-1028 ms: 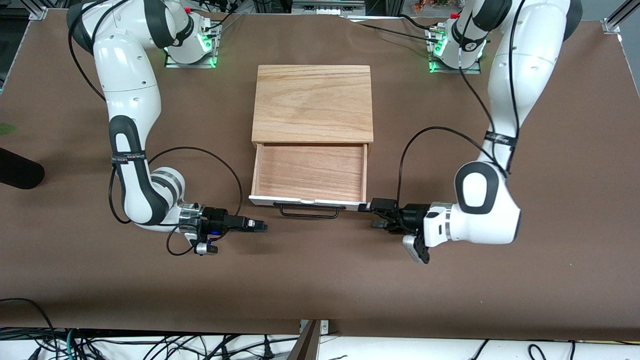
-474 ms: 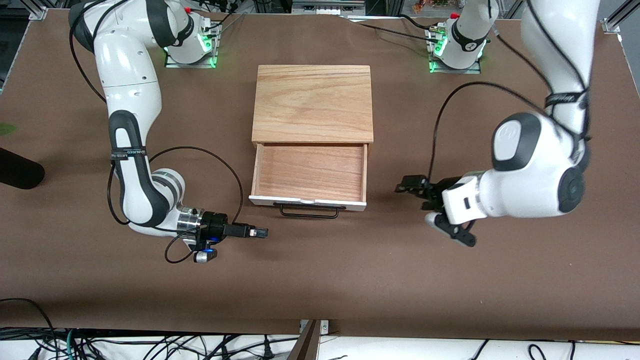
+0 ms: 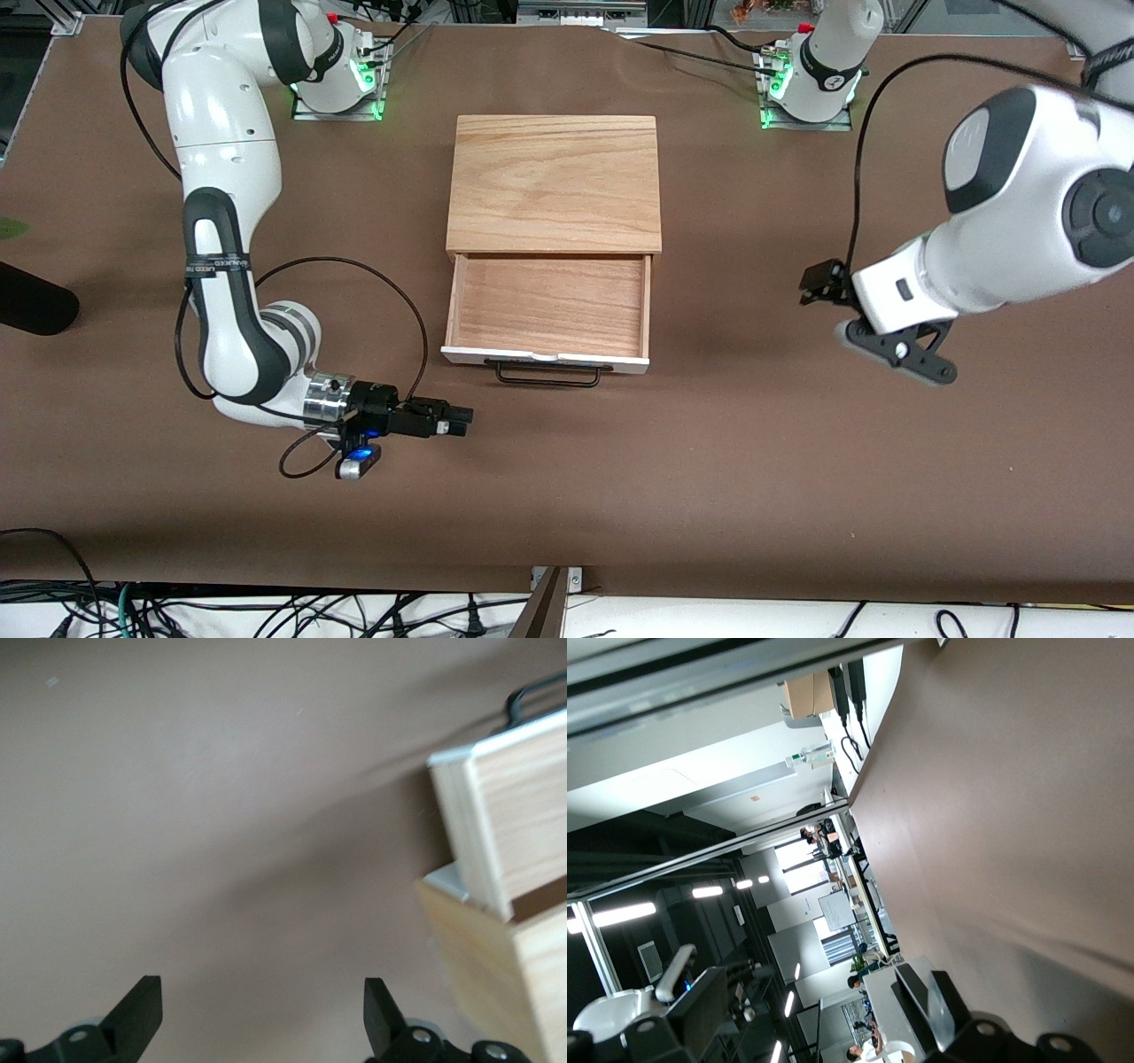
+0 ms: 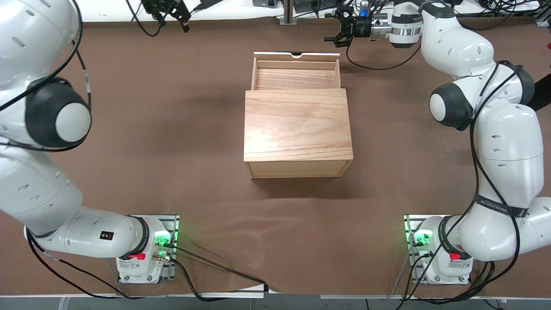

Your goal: Pull top drawer with both arms simultaneously

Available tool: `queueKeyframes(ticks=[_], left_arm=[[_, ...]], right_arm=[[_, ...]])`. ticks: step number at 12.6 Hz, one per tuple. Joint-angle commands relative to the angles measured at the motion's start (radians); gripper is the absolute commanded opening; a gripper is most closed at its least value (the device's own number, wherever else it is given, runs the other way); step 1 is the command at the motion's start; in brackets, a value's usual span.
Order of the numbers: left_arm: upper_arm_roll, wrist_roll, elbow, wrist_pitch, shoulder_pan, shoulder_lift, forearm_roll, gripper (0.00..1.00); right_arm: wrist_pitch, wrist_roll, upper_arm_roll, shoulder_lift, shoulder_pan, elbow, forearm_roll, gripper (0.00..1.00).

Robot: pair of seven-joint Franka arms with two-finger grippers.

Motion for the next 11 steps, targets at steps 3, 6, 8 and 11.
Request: queueKeyframes(ticks=[3, 6, 8, 11], left_arm=[[-0.006, -0.062, -0.276, 0.024, 0.030, -0.296, 0.143, 1.00], [-0.011, -0.251, -0.279, 0.035, 0.043, -0.318, 0.137, 1.00], [-0.011, -0.250, -0.276, 0.034, 0.043, -0.320, 0.090, 1.00], [-0.007, -0.245, -0.262, 0.001, 0.047, -0.318, 0.065, 1.00]], right_arm=[[-0.040, 0.037, -0.072, -0.042, -0.007, 0.004, -0.024, 1.00], [-0.030, 0.152, -0.077, -0.113, -0.022, 0.000, -0.229, 1.00], [-0.036, 0.160, -0.073, -0.206, -0.072, -0.053, -0.459, 1.00], [-0.042, 0.148, -0.054, -0.368, -0.126, -0.149, -0.863, 1.00]])
